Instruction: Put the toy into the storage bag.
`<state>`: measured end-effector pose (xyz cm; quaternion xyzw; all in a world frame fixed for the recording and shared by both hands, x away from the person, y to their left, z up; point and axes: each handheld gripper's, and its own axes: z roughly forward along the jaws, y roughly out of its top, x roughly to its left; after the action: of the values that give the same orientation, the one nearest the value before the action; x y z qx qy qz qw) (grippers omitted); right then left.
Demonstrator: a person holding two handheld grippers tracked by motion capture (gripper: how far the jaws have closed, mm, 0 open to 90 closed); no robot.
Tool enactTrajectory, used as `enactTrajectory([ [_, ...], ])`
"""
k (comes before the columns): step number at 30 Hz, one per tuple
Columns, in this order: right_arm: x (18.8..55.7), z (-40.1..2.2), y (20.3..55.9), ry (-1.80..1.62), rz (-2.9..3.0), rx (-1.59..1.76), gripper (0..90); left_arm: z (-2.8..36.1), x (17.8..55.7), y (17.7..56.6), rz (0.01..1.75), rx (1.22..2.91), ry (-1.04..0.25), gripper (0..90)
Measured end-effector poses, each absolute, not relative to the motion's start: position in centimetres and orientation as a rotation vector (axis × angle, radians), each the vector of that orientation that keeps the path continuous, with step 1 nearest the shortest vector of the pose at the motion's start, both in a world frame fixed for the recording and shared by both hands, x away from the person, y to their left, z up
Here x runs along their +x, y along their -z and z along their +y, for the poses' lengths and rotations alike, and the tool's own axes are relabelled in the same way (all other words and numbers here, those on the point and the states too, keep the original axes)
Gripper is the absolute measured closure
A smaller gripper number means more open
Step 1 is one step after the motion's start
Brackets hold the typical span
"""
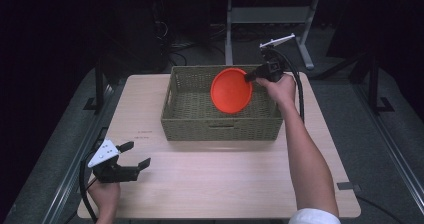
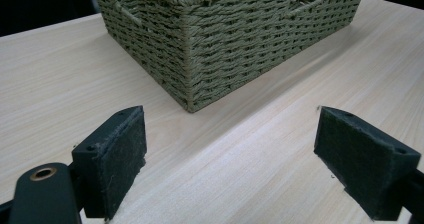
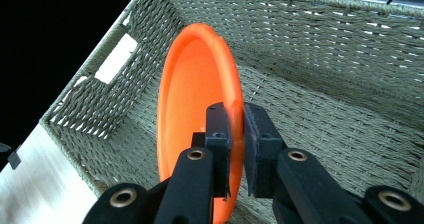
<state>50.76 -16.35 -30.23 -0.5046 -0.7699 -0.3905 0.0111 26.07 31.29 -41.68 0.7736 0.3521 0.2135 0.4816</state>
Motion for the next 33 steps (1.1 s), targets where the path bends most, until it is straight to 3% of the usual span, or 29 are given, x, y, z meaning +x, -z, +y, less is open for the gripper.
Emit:
enactTrajectory([
  [33,51.3,-15.5,33.1,1.131,-2.41,-1.609,81.9,31.2,26.0,41.6,0.855,1.887,-0.519,12.6],
])
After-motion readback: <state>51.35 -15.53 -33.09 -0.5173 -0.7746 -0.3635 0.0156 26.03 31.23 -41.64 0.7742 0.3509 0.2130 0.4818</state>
